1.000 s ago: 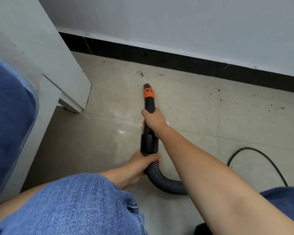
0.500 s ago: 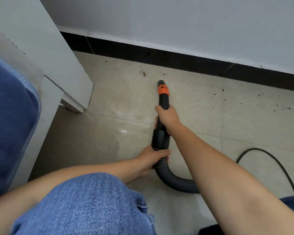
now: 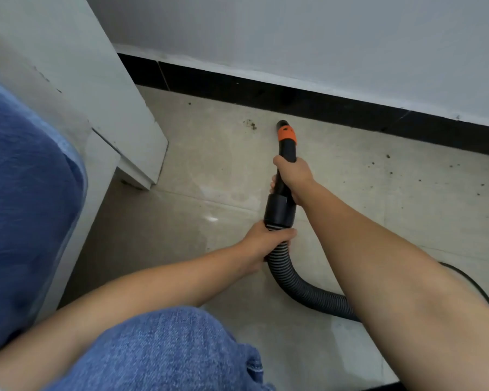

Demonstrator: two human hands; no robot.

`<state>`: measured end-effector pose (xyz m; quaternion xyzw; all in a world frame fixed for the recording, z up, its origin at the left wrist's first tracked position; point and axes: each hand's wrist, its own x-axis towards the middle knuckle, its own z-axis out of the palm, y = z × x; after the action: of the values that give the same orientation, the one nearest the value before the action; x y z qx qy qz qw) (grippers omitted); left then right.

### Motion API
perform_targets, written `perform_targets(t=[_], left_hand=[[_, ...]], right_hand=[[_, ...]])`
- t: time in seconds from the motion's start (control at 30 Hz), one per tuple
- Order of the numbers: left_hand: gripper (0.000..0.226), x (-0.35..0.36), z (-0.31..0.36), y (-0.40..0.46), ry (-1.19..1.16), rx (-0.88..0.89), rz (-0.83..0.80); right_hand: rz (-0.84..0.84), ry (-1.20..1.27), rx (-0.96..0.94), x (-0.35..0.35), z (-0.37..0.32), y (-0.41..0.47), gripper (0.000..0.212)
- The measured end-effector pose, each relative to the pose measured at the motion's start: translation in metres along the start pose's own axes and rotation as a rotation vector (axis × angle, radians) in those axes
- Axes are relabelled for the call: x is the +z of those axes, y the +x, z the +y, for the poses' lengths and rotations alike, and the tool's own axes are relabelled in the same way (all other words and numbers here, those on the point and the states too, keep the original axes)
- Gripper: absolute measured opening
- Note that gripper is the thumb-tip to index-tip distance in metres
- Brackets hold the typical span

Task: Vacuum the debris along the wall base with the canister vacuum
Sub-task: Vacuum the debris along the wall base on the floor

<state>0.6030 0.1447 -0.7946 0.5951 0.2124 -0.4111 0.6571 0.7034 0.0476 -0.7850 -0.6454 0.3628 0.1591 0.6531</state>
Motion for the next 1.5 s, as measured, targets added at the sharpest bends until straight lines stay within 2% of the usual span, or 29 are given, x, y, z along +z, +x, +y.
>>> perform_targets(t=[0.4, 0.73, 0.97, 1.17, 1.3, 1.5], left_hand=[[0.009, 0.005, -0.04, -0.009, -0.113, -0.077, 0.033], [0.014, -0.004, 0.013, 0.004, -0.119, -0.028, 0.061], [0.014, -0.013, -0.002, 0.004, -0.256, -0.054, 0.165], [0.011, 0.005, -0.019, -0.009, -0.245, -0.086, 0.157], [0.01, 0.004, -0.017, -0.011, -0.334, -0.078, 0.255], [0.025, -0.032, 0.029, 0.013, -0.4, 0.005, 0.398]], right_hand=[[-0.157, -0.149, -0.012, 0.015, 0.024, -0.019, 0.014], [-0.122, -0.111, -0.01, 0.02, -0.022, 0.007, 0.015], [-0.281, -0.246, -0.016, 0.057, -0.016, 0.0, 0.016], [-0.276, -0.215, 0.01, 0.035, -0.001, -0.012, 0.015], [-0.365, -0.33, -0.018, 0.054, -0.004, -0.013, 0.01], [-0.354, -0.363, -0.093, 0.109, -0.041, 0.021, 0.019]])
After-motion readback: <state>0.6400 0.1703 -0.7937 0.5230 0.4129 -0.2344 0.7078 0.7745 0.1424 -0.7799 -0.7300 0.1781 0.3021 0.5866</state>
